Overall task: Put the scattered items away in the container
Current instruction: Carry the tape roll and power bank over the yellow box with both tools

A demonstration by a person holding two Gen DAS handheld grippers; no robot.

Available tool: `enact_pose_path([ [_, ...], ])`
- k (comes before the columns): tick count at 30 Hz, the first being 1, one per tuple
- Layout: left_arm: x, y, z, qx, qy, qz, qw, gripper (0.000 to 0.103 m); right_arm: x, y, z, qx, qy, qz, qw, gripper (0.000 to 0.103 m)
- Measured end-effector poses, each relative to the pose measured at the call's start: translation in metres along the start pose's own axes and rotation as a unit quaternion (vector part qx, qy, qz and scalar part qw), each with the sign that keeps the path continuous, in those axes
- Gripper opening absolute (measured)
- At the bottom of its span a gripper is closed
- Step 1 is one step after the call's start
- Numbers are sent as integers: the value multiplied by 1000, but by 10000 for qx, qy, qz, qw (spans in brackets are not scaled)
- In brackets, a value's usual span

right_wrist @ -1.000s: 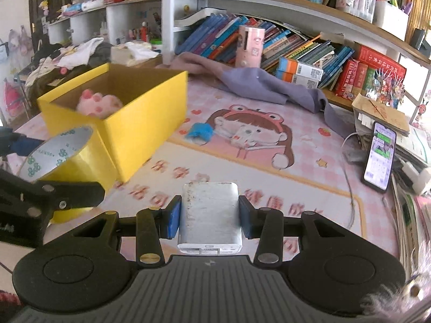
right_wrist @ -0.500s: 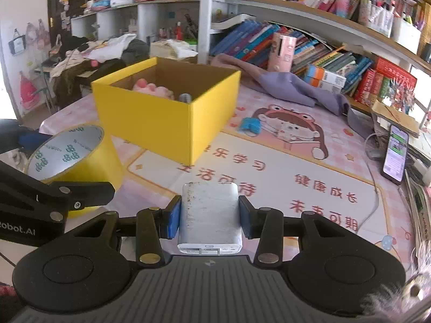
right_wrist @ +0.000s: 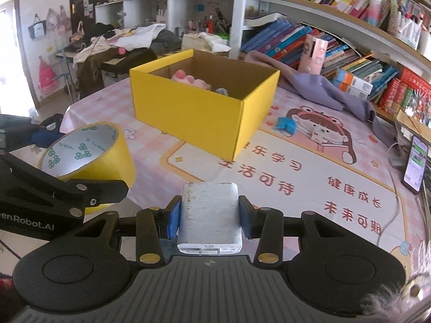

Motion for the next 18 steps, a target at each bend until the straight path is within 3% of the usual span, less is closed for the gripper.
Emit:
enact_pose_path([
  [18,-50,-5,1,128,-353,355,9987,90,-31,22,14,-37,-241,313,9992,41],
])
Point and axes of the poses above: each gripper's, at about its wrist camera, not at the fingertips, and y roughly the way its jaws point, x to its right, z to its top, the point moved 2 cm from there along y, roughly the way its jaws point, and after that the axes turned 14 degrees about x, right-handed, at the moved point
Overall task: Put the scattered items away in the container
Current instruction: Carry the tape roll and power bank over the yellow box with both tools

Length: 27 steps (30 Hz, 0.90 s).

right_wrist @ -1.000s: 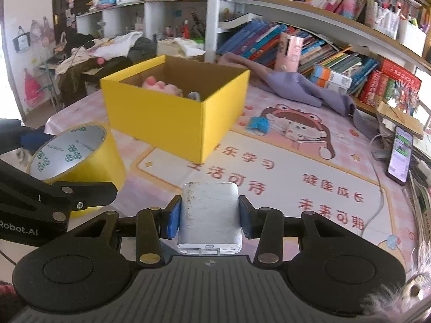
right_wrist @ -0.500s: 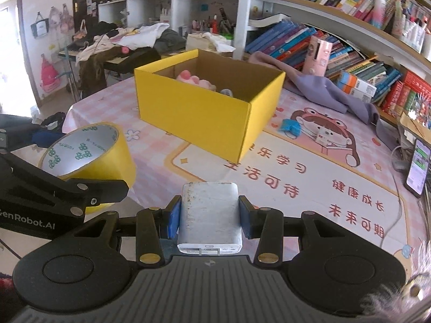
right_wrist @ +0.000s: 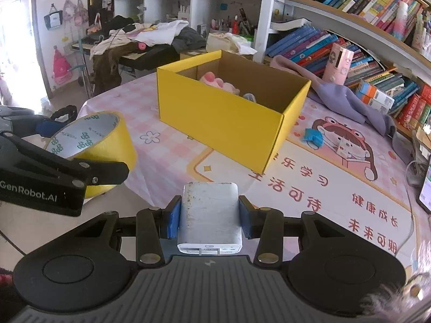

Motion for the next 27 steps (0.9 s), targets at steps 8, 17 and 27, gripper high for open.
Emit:
enact_pose_path([
  [8,-8,8,8,28,-25,121,9999,90,-3,13,7,-27,-111,177,9998,41],
  [17,-13,31,33,218,53,315,9993,90,5,36,30,341,-424,344,9979,41],
  [27,-11,76,94,598,271,407,9970,90,45,70,85,1000,-381,387,9935,41],
])
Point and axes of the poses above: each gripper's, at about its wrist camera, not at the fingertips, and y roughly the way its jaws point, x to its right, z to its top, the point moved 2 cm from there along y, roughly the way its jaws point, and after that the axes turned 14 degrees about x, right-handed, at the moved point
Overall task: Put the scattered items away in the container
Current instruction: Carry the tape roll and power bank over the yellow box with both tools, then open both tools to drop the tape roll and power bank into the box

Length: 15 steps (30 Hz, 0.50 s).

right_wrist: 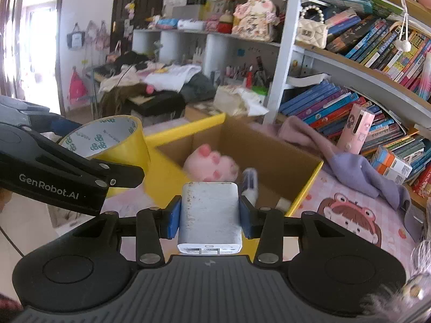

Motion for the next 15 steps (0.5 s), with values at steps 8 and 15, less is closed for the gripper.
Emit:
enact_pose_path([
  [8,10,62,30,-15,324,-60,9995,90,49,48,19,113,228,-66,9997,41],
  [15,17,149,38,-562,877,-296,9941,90,70,118,9,-294,-165,203,9992,41],
])
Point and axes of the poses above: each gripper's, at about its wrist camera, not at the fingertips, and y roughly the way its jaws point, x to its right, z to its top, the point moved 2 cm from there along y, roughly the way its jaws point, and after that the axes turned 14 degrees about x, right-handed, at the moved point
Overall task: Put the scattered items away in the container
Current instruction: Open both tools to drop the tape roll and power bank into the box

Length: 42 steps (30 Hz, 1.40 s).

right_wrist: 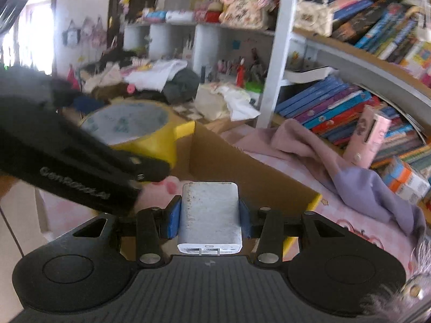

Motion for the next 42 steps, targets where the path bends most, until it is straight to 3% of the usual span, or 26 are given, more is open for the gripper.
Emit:
enact_pose_path([
  [8,1,78,-3,-836,82,-346,9959,90,13,64,-17,-793,-719,326,9937,41],
  [16,5,111,-13,-1161,261,-305,9924,90,18,85,-23,-1019,-1056,475,9880,41],
  [20,7,107,-12,-979,334,-244,9943,91,22,87,-22,-999,-1058,429,9884,41],
  [24,6,90,-3,-667,299,-175,9972,93,25,76,-18,-686,-950,300,9927,53],
  [26,6,78,1,-515,321,-127,9981,93,26,68,-16,-554,-869,273,9943,53],
  [34,6,6,9,132,1,64,9999,93,21,24,-4,-72,-629,51,9980,53],
  [42,6,-55,-1,519,-349,202,9978,93,9,-27,10,381,-398,-218,9982,53],
])
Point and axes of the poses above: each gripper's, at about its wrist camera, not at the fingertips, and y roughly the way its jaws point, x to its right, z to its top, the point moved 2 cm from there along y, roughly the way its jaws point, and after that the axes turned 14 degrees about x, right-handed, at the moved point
